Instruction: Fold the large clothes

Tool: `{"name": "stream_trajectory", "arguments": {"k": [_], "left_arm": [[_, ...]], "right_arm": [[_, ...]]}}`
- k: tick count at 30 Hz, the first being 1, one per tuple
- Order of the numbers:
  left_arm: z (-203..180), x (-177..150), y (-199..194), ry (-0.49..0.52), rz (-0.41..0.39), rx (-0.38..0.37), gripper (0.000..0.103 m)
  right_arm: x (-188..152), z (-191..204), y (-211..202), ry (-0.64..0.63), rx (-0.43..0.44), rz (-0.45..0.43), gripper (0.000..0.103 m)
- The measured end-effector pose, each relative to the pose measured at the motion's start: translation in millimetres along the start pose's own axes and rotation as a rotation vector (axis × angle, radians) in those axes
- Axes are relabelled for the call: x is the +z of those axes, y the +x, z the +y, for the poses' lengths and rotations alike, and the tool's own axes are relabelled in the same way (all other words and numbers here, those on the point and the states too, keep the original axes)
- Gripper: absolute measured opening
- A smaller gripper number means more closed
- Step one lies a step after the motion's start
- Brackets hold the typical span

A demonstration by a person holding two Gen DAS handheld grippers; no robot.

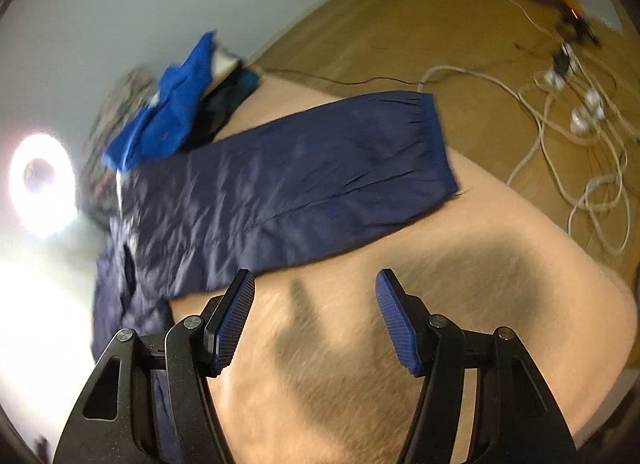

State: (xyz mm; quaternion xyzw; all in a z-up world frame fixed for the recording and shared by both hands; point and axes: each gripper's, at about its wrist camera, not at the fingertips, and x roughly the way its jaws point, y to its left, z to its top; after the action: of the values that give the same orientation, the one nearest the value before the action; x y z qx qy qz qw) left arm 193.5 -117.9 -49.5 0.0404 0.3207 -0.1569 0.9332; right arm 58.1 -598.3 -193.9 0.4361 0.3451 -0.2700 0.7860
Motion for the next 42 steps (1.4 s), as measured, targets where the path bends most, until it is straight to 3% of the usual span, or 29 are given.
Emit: {"name": "stream_trajectory", "arguments": {"k": [7, 13, 14, 16, 19, 23, 27, 33, 42], "left_arm": [[17, 0, 9, -0.066, 0.026, 0.016, 0.099], [25, 0, 17, -0.092, 0.049, 0.028, 0.099], [26, 0, 18, -0.091, 0.05, 0.03, 0.099], [28, -1, 19, -0.089, 0.049, 0.041, 0.099], [35, -1, 20, -0.102, 0.05, 0.049, 0.099], [47, -1, 20, -0.14, 0.049, 0.068, 0.099], [62, 1, 15, -0.177, 0.037, 0.071, 0.099], [82, 1, 2, -0.217, 0.008, 0.071, 0.096], [125, 2, -17, -0.315, -0.036, 0.113, 0.093]], "right_arm": [[20, -42, 13, 0.192, -0.01, -0.035, 0.063], [36, -38, 24, 0.142, -0.055, -0.072, 0.061], [39, -36, 25, 0.118, -0.073, -0.08, 0.056], [44, -32, 29, 0.063, -0.1, -0.077, 0.013], [44, -8, 24, -0.076, -0.172, -0.103, 0.006], [37, 37, -1, -0.239, -0.183, -0.176, 0.004], [25, 89, -29, -0.362, -0.122, -0.234, 0.004], [-7, 178, -61, -0.5, 0.068, -0.264, 0.003], [-98, 310, -37, -0.755, 0.28, -0.138, 0.003]]}}
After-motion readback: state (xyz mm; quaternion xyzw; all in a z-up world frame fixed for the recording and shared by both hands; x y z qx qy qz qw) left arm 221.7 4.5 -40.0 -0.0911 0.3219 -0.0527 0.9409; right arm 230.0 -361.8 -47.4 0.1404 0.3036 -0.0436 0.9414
